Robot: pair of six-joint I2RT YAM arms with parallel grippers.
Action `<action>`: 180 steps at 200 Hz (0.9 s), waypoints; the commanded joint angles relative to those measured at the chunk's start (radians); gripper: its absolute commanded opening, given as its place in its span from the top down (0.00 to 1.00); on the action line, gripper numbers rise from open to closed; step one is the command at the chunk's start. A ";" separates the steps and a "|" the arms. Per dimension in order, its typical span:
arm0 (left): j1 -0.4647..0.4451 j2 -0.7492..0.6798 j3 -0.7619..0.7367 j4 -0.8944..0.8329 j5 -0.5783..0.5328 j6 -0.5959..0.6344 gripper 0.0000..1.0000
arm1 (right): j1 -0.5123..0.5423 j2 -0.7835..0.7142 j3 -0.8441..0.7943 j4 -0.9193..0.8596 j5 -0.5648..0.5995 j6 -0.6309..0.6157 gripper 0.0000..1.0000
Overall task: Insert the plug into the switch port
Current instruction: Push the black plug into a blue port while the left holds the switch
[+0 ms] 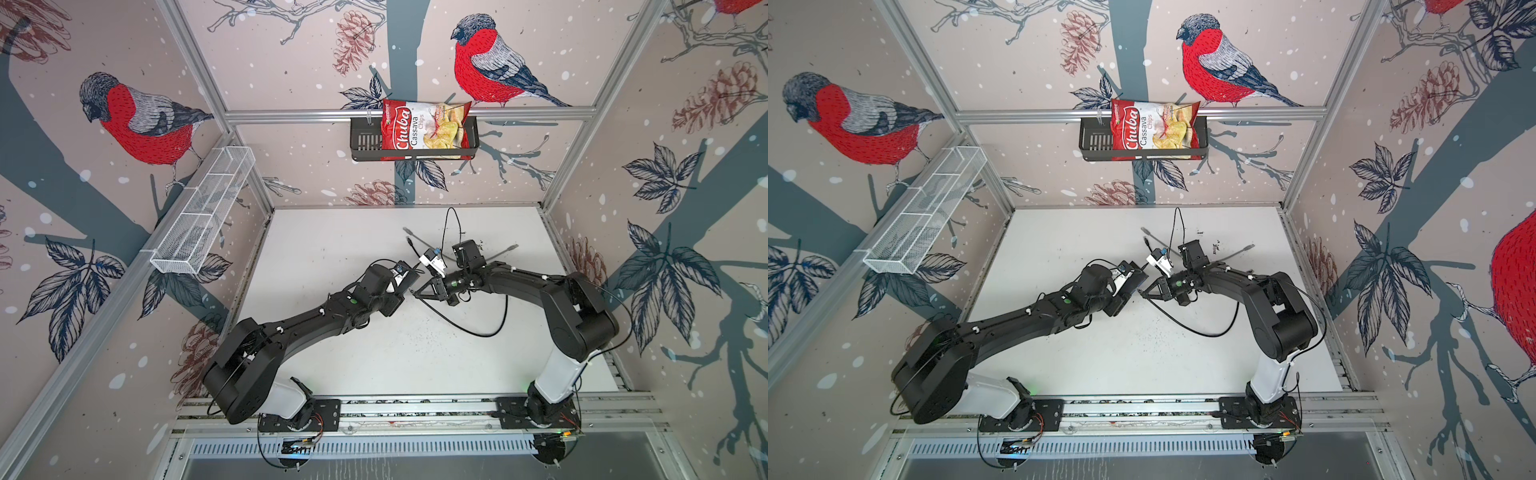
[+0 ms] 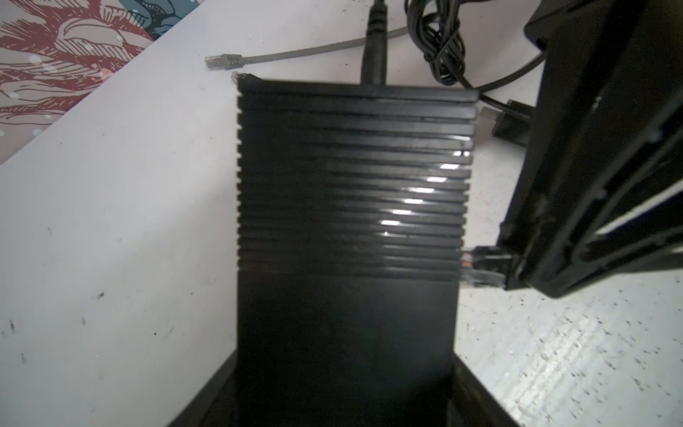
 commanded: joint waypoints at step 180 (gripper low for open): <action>-0.042 -0.028 -0.032 0.118 0.178 0.029 1.00 | 0.022 -0.042 -0.006 0.286 -0.011 0.128 1.00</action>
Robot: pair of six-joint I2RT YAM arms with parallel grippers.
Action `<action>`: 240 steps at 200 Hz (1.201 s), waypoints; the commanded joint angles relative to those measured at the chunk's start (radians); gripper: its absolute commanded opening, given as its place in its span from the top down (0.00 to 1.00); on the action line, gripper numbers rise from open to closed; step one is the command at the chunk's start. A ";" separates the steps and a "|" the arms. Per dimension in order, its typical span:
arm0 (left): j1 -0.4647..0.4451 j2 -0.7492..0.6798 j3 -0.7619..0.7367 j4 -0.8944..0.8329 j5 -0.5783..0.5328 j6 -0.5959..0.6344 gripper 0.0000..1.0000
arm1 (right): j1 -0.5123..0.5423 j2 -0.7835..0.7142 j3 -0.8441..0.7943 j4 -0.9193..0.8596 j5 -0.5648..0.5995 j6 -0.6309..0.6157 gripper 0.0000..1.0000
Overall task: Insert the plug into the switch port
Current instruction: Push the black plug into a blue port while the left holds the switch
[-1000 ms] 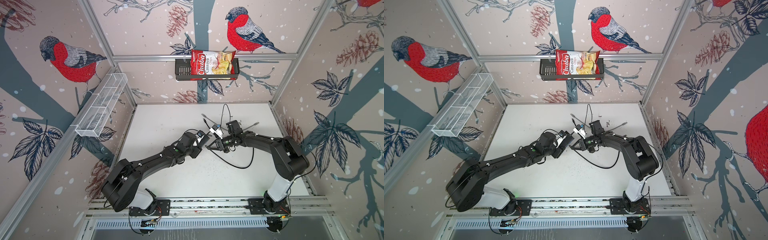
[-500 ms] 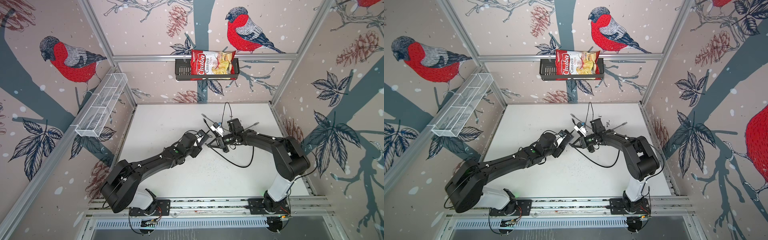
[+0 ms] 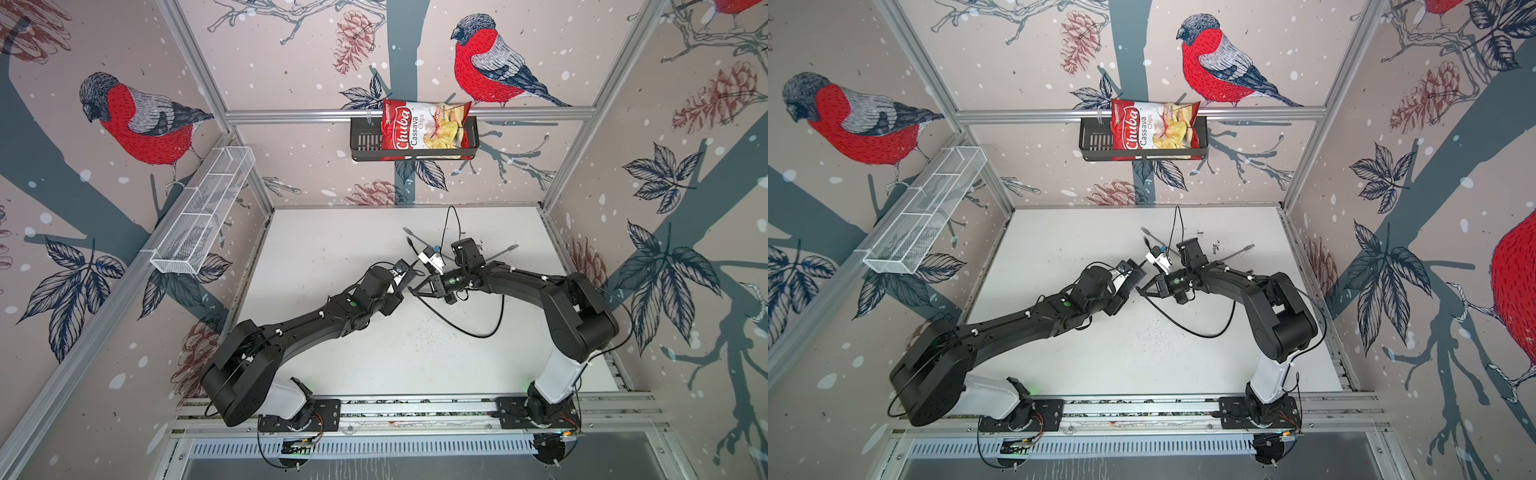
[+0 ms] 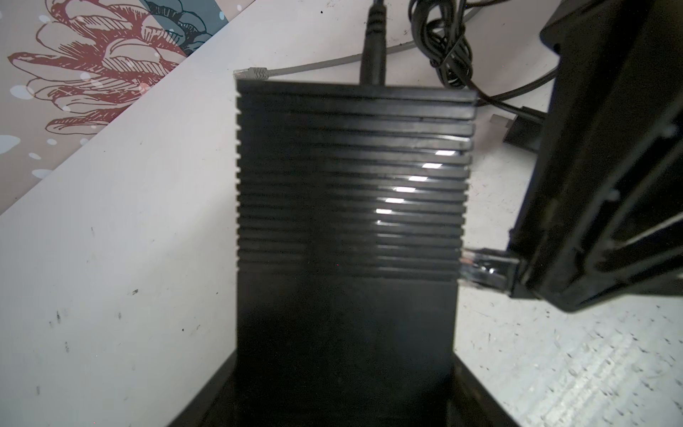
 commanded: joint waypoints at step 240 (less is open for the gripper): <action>-0.028 -0.010 0.041 -0.053 0.552 0.076 1.00 | -0.012 -0.034 0.040 0.142 -0.019 -0.060 1.00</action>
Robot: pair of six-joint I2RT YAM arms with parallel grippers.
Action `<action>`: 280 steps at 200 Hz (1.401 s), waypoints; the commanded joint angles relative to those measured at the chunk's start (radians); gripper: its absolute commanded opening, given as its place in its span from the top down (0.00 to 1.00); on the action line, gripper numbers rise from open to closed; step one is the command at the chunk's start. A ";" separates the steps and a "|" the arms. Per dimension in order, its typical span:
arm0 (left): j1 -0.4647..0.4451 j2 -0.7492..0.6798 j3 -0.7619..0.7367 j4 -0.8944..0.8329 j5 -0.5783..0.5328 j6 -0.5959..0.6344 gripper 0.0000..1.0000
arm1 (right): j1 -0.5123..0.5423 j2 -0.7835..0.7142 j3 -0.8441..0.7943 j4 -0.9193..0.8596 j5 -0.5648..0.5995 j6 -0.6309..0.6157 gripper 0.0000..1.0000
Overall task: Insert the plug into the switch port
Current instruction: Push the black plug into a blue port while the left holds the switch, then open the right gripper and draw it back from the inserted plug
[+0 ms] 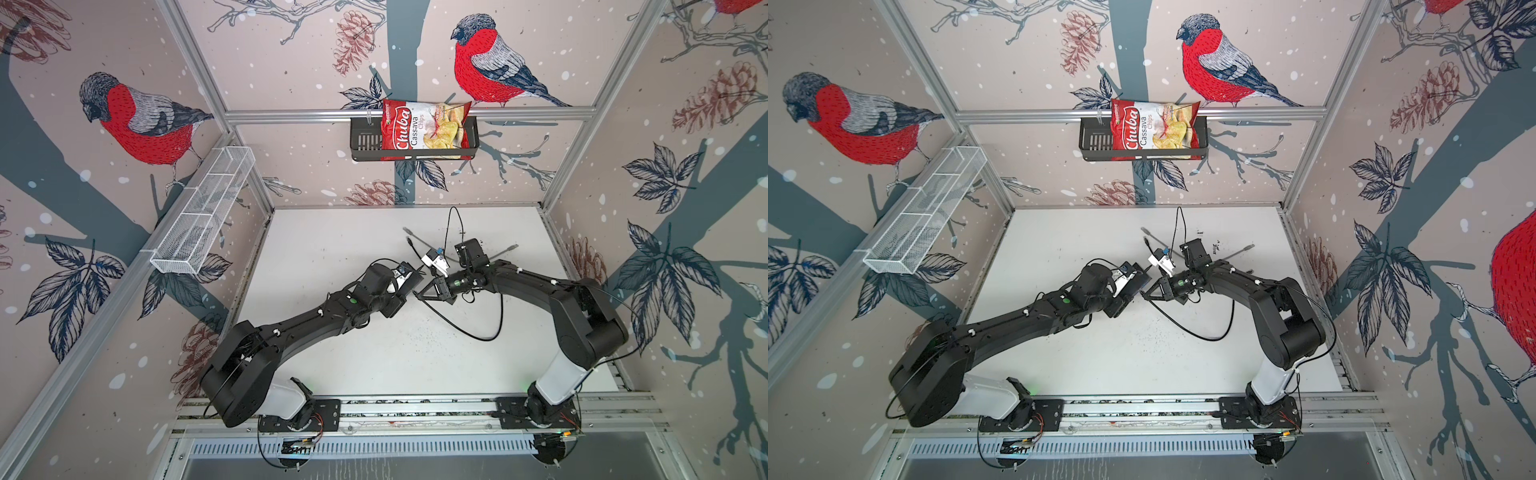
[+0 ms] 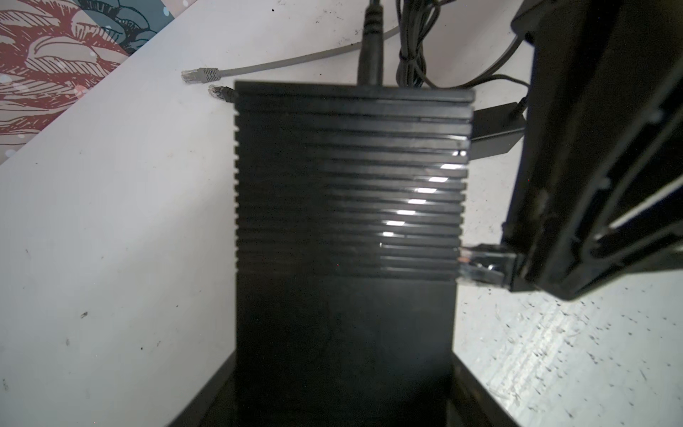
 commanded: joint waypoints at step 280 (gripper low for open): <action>0.004 0.106 0.039 -0.008 0.257 -0.104 1.00 | -0.022 0.076 0.096 0.234 0.193 0.072 0.69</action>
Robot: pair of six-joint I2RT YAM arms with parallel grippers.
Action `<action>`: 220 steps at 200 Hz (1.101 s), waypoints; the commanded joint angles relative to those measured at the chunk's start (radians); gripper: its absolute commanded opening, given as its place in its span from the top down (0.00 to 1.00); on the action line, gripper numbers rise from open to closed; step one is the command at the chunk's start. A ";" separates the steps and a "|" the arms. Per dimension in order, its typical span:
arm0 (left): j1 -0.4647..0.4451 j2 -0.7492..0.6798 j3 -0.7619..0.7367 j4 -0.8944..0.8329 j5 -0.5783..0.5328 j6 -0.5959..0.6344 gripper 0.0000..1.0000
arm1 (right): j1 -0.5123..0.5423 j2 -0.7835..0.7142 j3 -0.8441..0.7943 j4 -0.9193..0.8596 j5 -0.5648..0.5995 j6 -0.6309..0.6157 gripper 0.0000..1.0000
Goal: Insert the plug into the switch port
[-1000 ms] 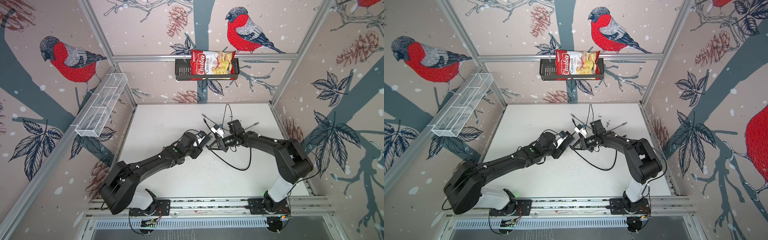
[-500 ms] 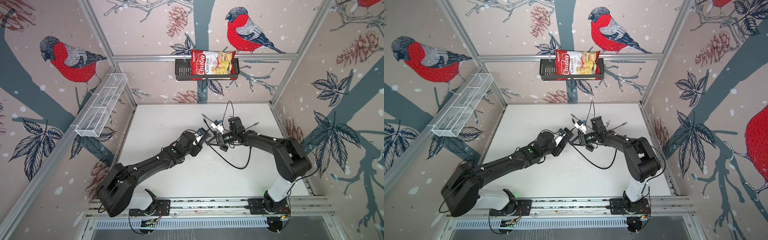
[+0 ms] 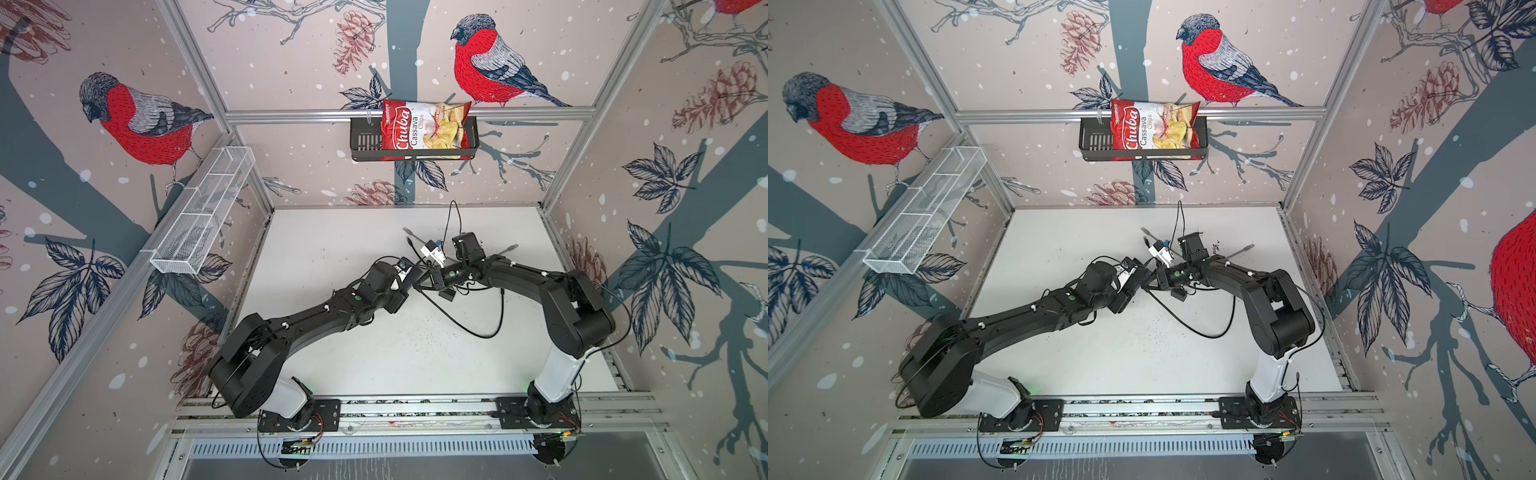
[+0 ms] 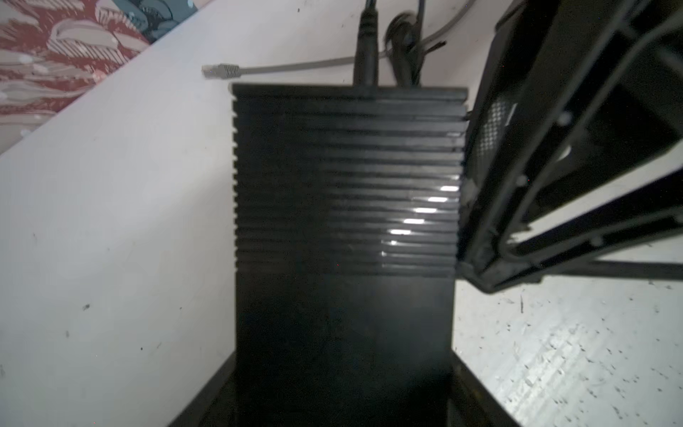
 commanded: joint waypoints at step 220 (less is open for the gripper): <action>0.101 0.264 0.115 -0.242 -0.053 -0.167 0.94 | -0.126 -0.195 -0.081 0.243 0.765 -0.035 0.01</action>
